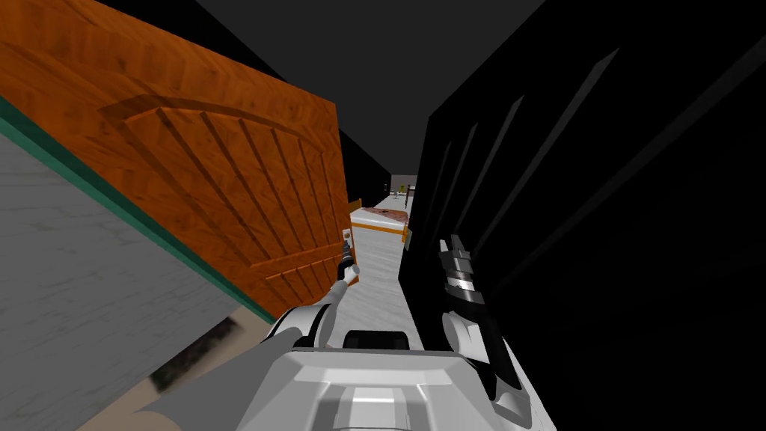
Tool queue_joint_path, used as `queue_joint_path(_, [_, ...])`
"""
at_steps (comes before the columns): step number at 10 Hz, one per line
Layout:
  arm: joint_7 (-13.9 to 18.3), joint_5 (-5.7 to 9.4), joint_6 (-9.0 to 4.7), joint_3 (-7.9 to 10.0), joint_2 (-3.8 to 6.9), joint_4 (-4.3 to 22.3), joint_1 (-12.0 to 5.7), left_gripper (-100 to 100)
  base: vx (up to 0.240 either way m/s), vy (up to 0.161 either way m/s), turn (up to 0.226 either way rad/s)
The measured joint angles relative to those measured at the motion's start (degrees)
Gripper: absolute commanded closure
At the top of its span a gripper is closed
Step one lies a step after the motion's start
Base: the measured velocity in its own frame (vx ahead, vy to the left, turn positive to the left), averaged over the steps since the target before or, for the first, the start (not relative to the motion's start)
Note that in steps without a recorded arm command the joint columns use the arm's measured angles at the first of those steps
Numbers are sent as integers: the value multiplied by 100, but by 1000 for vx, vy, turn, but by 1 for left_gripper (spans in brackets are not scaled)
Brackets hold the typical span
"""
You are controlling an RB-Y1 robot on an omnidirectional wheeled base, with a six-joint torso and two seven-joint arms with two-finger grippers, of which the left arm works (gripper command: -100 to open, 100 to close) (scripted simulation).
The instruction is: Push the door open
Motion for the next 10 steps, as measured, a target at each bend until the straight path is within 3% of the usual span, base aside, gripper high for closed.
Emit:
queue_joint_path(1, [-54, 3, 30, 18, 37, -106, 45, -100, 96, 133, 17])
queue_joint_path(2, [-29, -6, 3, 7, 137, -20, 7, -100, 146, 157, -3])
queue_joint_path(3, [77, -23, -109, -18, 273, 241, -112, -100, 114, 101, -7])
queue_joint_path(4, [114, -28, -136, -19, 326, 244, -104, -100, 53, 37, 5])
queue_joint_path(6, [13, -21, -23, 13, 317, -23, 27, -100, 167, 58, -12])
queue_joint_path(8, [35, -37, -54, 8, 336, 42, 2, -100, 198, 39, -19])
queue_joint_path(10, [80, -56, -103, 1, 239, 104, -11, -100, 214, 38, -21])
